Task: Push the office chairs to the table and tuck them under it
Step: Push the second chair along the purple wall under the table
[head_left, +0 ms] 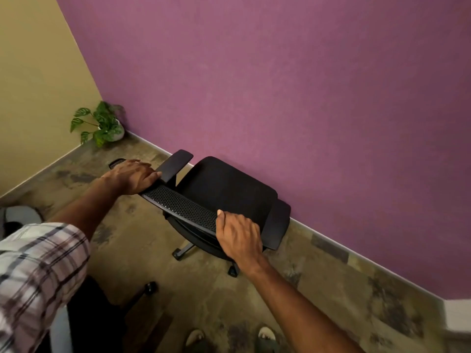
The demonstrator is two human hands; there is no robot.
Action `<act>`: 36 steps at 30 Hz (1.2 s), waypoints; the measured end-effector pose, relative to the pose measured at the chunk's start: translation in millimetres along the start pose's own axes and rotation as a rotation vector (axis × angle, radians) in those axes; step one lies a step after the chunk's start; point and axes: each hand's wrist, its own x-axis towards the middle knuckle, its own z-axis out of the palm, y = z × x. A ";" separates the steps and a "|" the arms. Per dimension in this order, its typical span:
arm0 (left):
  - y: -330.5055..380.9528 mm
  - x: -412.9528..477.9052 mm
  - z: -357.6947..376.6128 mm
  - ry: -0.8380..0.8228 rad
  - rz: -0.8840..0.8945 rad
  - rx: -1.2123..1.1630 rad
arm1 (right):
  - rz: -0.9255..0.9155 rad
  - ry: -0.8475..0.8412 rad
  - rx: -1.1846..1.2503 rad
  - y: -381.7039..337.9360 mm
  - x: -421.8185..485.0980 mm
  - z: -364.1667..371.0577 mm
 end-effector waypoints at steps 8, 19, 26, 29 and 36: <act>10.9 -40.9 16.6 0.185 0.058 -0.077 | -0.099 -0.029 0.005 4.5 -12.1 8.9; 117.8 -68.6 22.0 0.109 -0.156 0.001 | -0.299 -0.132 0.150 122.7 11.6 -5.5; 215.7 -89.5 18.6 -0.018 -0.219 0.044 | -0.462 -0.205 0.129 214.0 37.3 -11.1; 263.6 -94.5 18.9 -0.056 -0.219 0.023 | -0.521 -0.216 0.138 255.8 51.0 -11.7; 306.5 -86.5 8.6 0.142 -0.341 -0.325 | -0.591 -0.172 0.127 295.7 115.5 -19.3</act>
